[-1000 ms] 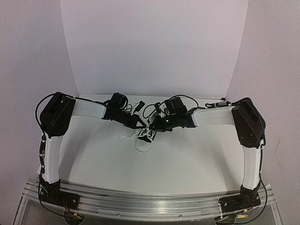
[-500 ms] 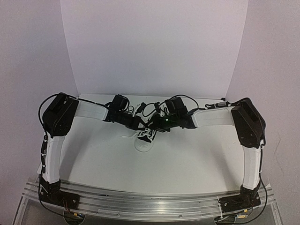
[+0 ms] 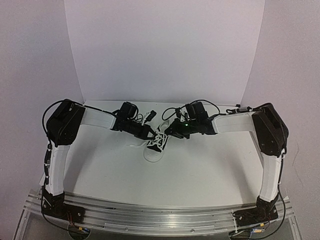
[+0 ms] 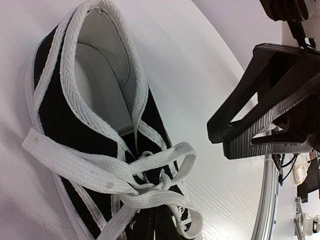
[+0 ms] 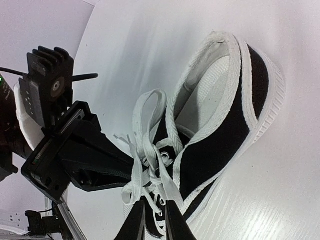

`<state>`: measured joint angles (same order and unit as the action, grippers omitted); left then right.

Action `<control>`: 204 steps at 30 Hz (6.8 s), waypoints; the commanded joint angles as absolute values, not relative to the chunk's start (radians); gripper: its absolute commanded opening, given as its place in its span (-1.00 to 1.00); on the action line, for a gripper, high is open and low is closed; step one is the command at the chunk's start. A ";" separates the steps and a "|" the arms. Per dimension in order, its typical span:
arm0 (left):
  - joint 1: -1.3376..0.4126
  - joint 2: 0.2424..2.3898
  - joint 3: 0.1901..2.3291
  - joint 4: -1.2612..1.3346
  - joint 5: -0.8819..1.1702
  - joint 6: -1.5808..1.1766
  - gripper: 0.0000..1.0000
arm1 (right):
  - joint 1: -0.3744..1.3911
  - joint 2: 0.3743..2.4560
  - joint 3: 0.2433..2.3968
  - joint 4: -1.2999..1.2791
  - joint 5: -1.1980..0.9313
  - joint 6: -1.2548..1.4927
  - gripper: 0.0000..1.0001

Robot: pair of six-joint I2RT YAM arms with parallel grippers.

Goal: Tie the shoes

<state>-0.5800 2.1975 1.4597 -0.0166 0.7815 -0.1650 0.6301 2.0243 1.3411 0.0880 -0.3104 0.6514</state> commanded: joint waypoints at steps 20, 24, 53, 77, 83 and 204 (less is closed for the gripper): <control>-0.583 2.213 1.488 0.014 0.784 -0.165 -1.00 | 0.617 2.129 1.459 -0.072 -0.254 0.608 -0.72; -0.583 2.212 1.490 0.012 0.784 -0.166 -1.00 | 0.618 2.145 1.478 -0.060 -0.292 0.592 -0.71; -0.584 2.219 1.506 0.025 0.793 -0.169 -1.00 | 0.655 2.085 1.480 0.021 -0.337 0.550 -0.69; -0.584 2.256 1.557 0.018 0.802 -0.156 -1.00 | 0.653 2.184 1.516 0.050 -0.413 0.570 -0.66; -0.585 2.258 1.552 0.024 0.802 -0.165 -1.00 | 0.652 2.223 1.561 0.057 -0.461 0.598 -0.53; -0.513 2.254 1.760 -0.316 0.732 -0.047 -1.00 | 0.615 2.055 1.437 -0.073 -0.245 0.540 -1.00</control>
